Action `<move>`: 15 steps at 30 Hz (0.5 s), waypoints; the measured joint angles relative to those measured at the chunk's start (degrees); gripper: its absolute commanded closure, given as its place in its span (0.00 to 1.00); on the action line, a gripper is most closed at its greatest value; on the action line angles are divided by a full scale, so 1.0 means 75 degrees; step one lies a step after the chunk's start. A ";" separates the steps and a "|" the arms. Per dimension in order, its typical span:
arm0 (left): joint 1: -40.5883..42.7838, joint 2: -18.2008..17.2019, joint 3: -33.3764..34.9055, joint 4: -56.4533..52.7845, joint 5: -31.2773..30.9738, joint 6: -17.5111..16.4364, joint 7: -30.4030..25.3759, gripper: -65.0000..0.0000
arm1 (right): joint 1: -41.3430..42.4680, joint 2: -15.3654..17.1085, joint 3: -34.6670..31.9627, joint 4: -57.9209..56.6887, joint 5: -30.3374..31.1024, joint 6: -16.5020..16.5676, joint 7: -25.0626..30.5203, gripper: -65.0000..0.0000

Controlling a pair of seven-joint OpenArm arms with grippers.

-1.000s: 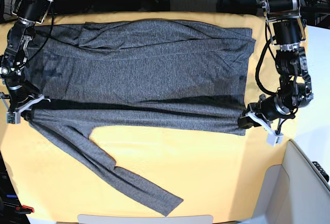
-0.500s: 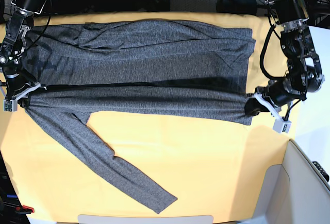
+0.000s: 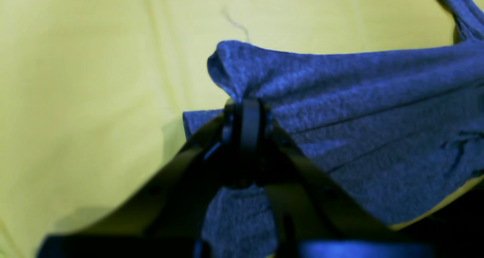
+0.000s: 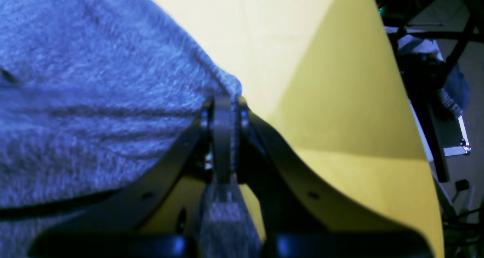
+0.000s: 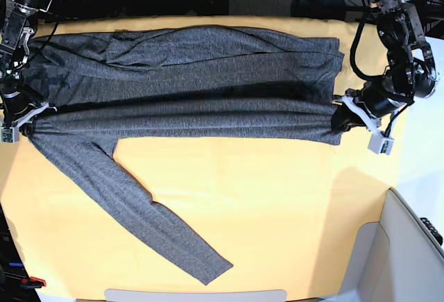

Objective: Fold the T-shirt properly
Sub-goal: 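Lift the side edges and fold them over toward the collar edge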

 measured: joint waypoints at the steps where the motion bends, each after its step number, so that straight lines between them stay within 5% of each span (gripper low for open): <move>1: 0.0044 0.0000 0.0000 0.0012 0.0003 0.0000 -0.0009 0.99 | -0.0015 0.0000 -0.0003 0.0000 0.0000 0.0003 0.0003 1.00; 15: 0.0493 0.0003 0.0052 -0.0396 0.0015 -0.0012 -0.0026 0.99 | -0.0085 0.0003 -0.0055 -0.0341 -0.0003 0.0000 -0.0012 1.00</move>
